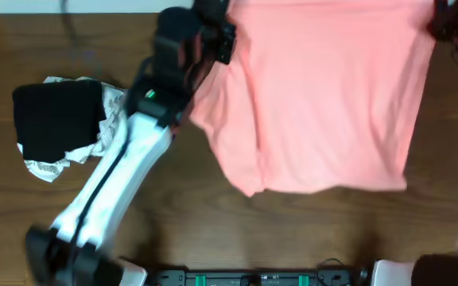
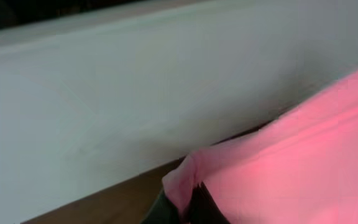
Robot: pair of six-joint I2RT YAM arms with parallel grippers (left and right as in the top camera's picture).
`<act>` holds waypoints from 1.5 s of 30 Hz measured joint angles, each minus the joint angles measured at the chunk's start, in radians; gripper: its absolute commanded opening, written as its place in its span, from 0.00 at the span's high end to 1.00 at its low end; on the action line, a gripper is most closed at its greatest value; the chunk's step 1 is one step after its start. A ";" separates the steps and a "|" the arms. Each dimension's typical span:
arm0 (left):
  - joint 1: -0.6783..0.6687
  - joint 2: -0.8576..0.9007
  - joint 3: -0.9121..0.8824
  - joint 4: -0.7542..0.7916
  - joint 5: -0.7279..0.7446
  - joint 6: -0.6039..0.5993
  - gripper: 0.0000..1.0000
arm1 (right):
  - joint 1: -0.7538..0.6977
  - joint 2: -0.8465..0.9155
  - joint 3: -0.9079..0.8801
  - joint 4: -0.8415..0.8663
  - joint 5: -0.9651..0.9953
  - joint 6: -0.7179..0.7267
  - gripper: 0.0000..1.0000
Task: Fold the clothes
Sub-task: 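Lift the t-shirt high with both grippers and shake it open, then lower the spread t-shirt onto the table with both grippers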
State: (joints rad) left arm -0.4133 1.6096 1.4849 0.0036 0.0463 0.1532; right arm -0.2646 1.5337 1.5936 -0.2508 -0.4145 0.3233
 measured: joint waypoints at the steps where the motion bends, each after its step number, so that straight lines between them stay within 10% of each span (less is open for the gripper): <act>1: -0.001 0.026 0.026 0.000 0.000 0.012 0.94 | -0.001 0.015 -0.002 0.050 -0.011 0.007 0.99; 11: -0.007 -0.024 0.416 -0.264 0.001 0.152 0.94 | -0.019 -0.081 -0.003 -0.047 -0.083 0.003 0.99; 29: -0.002 0.046 0.358 -1.083 -0.018 0.106 0.79 | -0.026 -0.103 0.002 -0.760 -0.062 -0.452 0.99; 37: -0.002 0.037 0.358 -1.122 -0.022 0.068 0.76 | -0.027 -0.101 0.002 -0.823 -0.021 -0.527 0.31; 45: -0.002 0.032 0.358 -1.107 0.048 0.023 0.67 | -0.027 -0.101 0.002 -0.830 0.128 -0.452 0.27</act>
State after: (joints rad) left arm -0.4149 1.6417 1.8427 -1.1038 0.0944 0.1764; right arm -0.2916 1.4330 1.5959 -1.0805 -0.2867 -0.1287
